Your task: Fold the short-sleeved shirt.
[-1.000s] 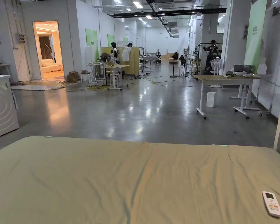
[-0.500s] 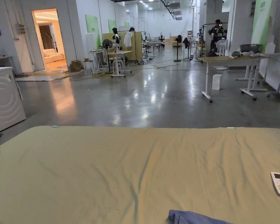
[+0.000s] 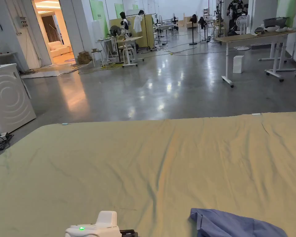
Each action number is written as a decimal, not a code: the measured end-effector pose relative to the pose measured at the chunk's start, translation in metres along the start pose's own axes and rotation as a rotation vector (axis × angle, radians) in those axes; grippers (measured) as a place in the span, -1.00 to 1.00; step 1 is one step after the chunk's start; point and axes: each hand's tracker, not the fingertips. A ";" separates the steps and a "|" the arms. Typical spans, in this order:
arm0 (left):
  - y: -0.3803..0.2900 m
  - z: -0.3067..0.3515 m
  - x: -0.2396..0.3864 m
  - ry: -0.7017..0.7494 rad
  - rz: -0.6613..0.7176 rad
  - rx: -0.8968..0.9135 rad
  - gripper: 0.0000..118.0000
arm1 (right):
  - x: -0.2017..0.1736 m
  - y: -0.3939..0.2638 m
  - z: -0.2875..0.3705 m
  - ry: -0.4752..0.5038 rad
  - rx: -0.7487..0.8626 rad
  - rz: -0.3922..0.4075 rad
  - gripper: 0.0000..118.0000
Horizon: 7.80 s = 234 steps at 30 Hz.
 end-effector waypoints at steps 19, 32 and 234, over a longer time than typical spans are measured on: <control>0.001 -0.073 0.024 0.072 -0.033 -0.190 -0.86 | 0.032 0.038 -0.074 -0.053 -0.132 -0.005 -0.98; 0.024 -0.082 0.005 -0.027 0.039 -0.305 -0.86 | 0.090 0.094 -0.392 -0.116 -0.593 0.031 0.37; -0.103 0.309 0.077 0.032 -0.133 0.635 -0.97 | -0.038 0.059 0.014 0.031 0.340 0.219 -1.00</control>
